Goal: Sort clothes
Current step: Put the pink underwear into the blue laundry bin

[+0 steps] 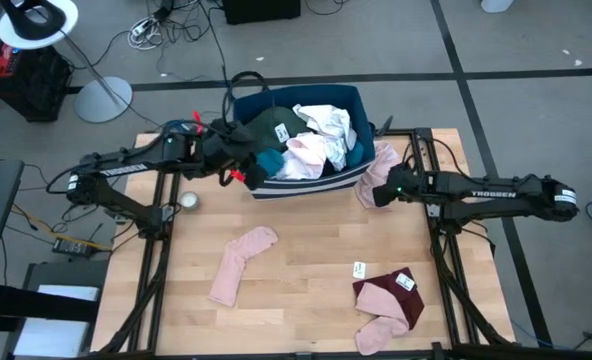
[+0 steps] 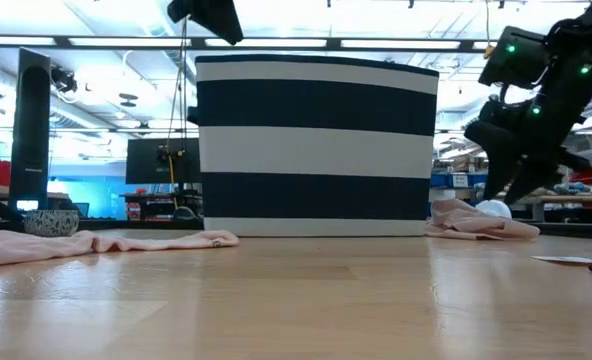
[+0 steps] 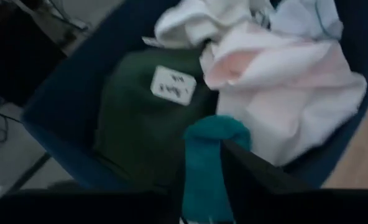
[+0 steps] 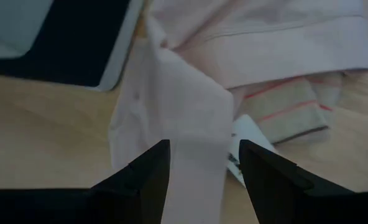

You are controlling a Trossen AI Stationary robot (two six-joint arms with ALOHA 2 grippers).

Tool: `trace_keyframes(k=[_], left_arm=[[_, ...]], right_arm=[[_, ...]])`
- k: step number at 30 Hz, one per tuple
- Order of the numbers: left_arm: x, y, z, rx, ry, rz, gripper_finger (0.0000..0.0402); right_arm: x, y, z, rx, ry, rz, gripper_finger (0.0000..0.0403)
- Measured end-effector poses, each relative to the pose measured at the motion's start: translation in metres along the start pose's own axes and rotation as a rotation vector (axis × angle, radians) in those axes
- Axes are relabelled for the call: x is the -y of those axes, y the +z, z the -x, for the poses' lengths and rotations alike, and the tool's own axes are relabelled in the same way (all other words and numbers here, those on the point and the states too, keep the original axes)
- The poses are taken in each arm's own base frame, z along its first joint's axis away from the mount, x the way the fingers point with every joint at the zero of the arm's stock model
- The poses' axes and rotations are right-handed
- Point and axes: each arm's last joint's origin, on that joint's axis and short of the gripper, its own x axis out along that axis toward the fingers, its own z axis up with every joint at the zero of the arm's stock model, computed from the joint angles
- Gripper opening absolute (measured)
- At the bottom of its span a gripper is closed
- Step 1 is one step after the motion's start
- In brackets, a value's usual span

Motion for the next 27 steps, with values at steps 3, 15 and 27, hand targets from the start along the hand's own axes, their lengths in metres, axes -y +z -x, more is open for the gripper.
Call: trace_keyframes(k=[3, 15, 27], left_arm=[[0.0, -0.003, 0.001, -0.036, -0.029, 0.016, 0.0123], [0.041, -0.044, 0.024, -0.052, -0.047, -0.035, 0.0129], [0.052, -0.124, 0.041, -0.065, -0.08, 0.093, 0.0129]], right_arm=[[-0.003, 0.0, -0.004, -0.013, 0.001, 0.019, 0.0193], [-0.012, -0.01, -0.033, -0.139, -0.089, 0.061, 0.0188], [-0.015, -0.011, -0.037, -0.17, -0.082, 0.109, 0.0014]])
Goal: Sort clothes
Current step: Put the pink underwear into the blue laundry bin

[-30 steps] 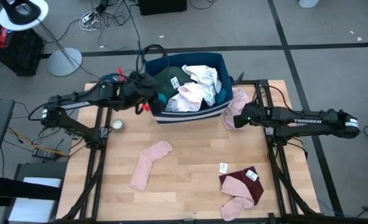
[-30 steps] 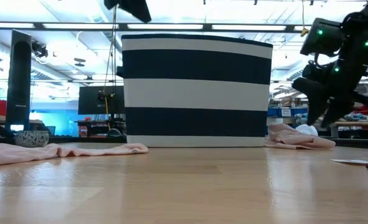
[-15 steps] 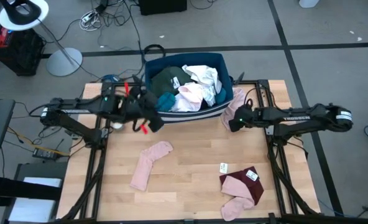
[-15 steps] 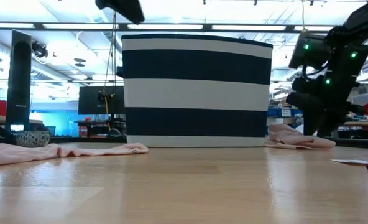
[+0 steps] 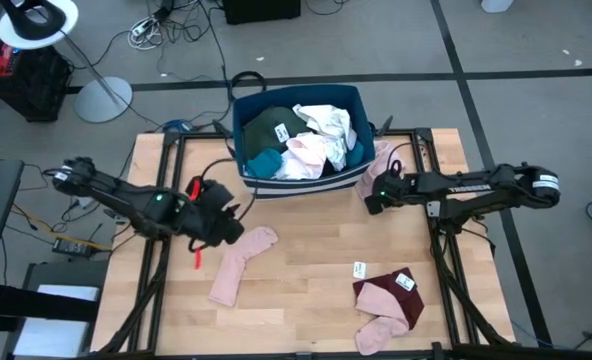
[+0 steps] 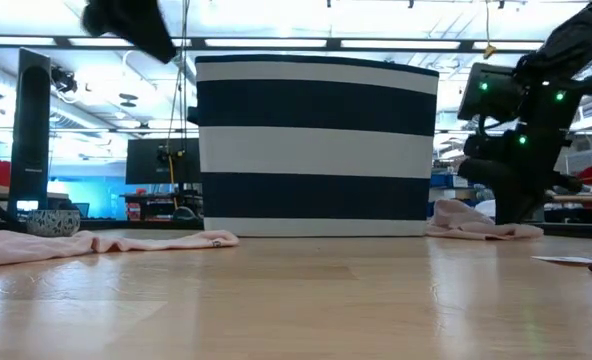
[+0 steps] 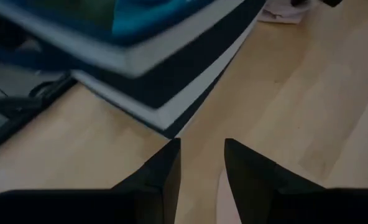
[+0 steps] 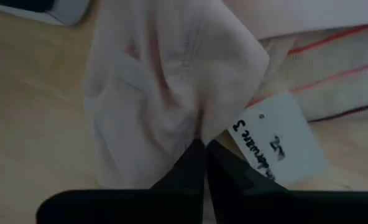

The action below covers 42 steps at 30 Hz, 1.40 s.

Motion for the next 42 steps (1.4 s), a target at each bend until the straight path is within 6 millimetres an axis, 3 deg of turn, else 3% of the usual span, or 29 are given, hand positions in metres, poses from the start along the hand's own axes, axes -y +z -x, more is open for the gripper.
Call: trace_keyframes(k=[4, 9, 18, 26, 33, 37, 42], left_arm=[[-0.005, -0.027, -0.004, 0.016, 0.014, 0.061, 0.0129], [-0.003, -0.061, -0.026, 0.023, -0.007, 0.118, 0.0129], [0.0, -0.104, -0.061, 0.021, -0.111, 0.223, 0.0129], [-0.004, -0.12, -0.072, 0.025, -0.124, 0.267, 0.0129], [-0.006, -0.129, -0.078, 0.025, -0.13, 0.268, 0.0129], [-0.006, -0.129, -0.078, 0.003, -0.145, 0.27, 0.0129], [-0.006, -0.129, -0.078, 0.001, -0.143, 0.267, 0.0129]], right_arm=[[0.0, 0.005, 0.017, 0.02, 0.029, -0.01, 0.0004], [0.001, 0.015, 0.051, 0.058, 0.04, -0.007, 0.0002], [0.008, 0.041, 0.141, 0.185, 0.029, -0.009, 0.0001], [0.012, 0.071, 0.221, 0.412, 0.1, -0.012, 0.0], [0.011, 0.098, 0.275, 0.571, 0.149, -0.009, 0.0], [0.0, 0.116, 0.296, 0.667, 0.165, -0.006, 0.0], [-0.029, 0.144, 0.317, 0.813, 0.229, 0.053, 0.0]])
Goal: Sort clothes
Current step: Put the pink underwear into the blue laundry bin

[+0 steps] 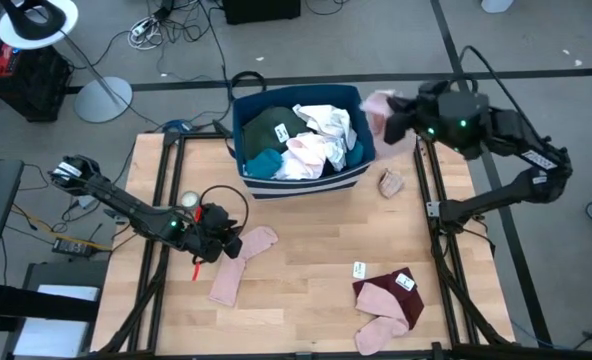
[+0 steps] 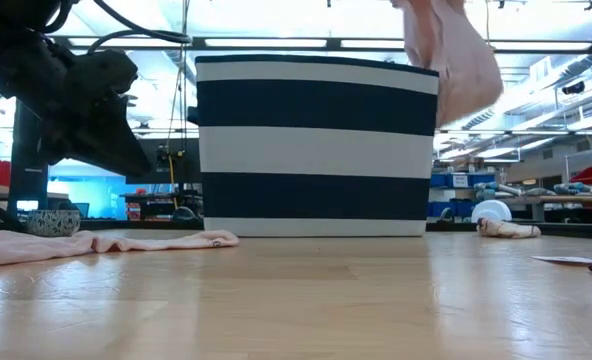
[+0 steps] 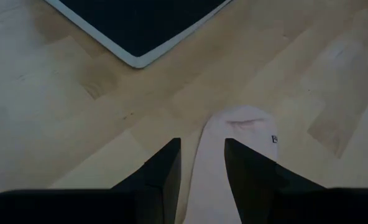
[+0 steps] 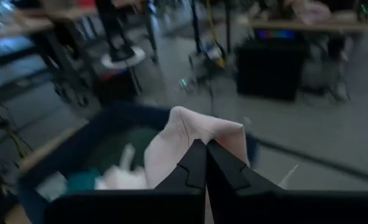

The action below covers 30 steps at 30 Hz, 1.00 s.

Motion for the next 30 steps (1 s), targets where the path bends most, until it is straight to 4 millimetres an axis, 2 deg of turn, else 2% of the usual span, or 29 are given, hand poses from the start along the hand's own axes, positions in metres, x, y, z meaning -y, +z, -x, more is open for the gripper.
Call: trace_keyframes(k=[6, 14, 23, 30], left_arm=[[0.0, -0.001, 0.0, -0.019, -0.009, -0.027, 0.0128], [0.0, -0.001, 0.0, -0.023, -0.01, -0.031, 0.0128], [0.0, -0.001, 0.0, -0.022, -0.011, -0.031, 0.0128], [0.001, 0.0, 0.0, -0.02, -0.015, -0.026, 0.0128]], right_arm=[[-0.036, 0.028, -0.021, 0.082, 0.136, 0.031, 0.0], [-0.072, 0.034, -0.056, 0.04, 0.234, 0.076, 0.0], [-0.097, 0.015, -0.1, -0.072, 0.299, 0.126, 0.0001], [-0.11, -0.022, -0.142, -0.266, 0.207, 0.197, 0.0005]])
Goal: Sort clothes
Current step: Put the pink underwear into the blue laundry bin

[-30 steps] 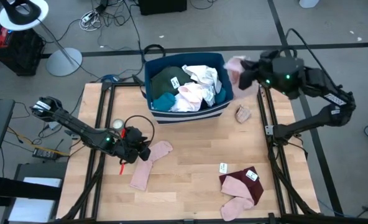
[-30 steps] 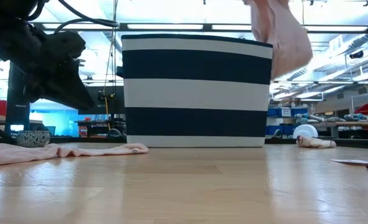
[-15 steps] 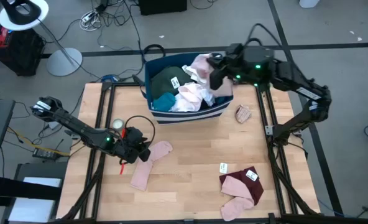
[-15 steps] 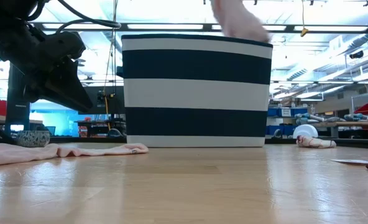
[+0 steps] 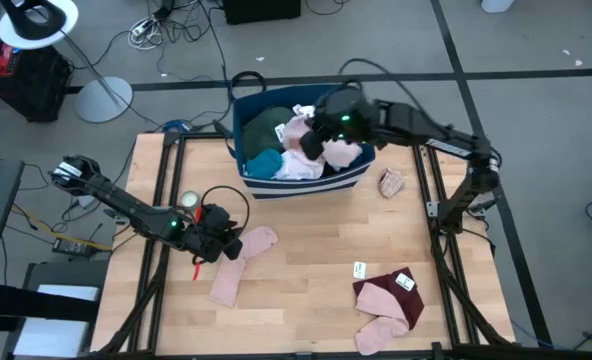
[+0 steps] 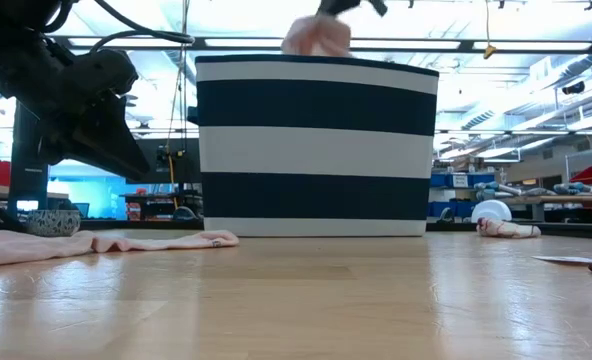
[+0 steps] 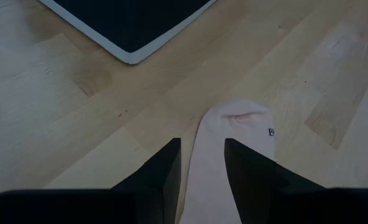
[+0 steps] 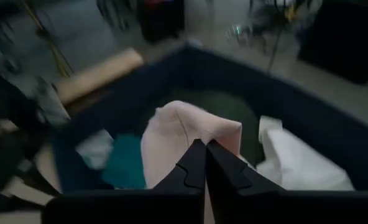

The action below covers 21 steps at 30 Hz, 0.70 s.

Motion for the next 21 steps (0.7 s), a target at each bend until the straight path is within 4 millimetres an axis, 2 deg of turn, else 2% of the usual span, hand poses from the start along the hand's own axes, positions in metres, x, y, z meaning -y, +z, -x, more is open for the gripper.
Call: trace_keyframes(k=[5, 13, 17, 21], left_arm=[[0.0, 0.0, 0.0, 0.0, -0.001, 0.001, 0.0128], [0.001, 0.0, 0.0, 0.004, -0.008, 0.007, 0.0128], [0.001, 0.001, 0.0, 0.006, -0.011, 0.004, 0.0128], [0.003, 0.001, 0.0, 0.011, -0.025, -0.006, 0.0128]], right_arm=[[-0.005, -0.02, -0.045, -0.145, -0.062, -0.012, 0.0016], [0.007, -0.06, -0.12, -0.479, -0.018, -0.076, 0.0064], [0.012, -0.077, -0.149, -0.58, -0.004, -0.092, 0.0106], [0.017, -0.086, -0.166, -0.629, 0.015, -0.111, 0.0149]])
